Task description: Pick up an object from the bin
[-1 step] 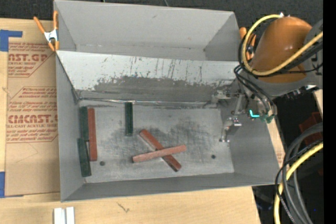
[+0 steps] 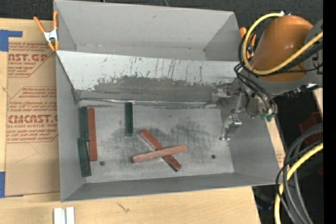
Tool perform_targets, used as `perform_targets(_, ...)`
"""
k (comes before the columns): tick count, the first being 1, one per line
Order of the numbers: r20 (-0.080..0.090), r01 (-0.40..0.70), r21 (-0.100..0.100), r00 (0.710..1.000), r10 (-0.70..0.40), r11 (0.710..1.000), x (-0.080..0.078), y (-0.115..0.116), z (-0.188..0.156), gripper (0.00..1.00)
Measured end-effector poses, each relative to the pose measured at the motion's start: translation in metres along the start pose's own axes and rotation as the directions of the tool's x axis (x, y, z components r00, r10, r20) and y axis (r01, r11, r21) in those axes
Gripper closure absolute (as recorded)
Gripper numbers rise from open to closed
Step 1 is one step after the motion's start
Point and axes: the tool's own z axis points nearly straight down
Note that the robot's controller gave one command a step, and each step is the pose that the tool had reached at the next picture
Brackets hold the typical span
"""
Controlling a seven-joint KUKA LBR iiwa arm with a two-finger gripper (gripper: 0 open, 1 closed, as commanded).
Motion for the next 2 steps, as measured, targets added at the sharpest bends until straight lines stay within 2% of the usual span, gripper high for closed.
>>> perform_targets(1,0.002,0.126,0.0,0.992,-0.126,0.992,0.012,0.034,0.054,0.0)
perform_targets(2,-0.002,0.281,-0.002,0.96,-0.281,0.96,0.025,0.076,0.033,0.0)
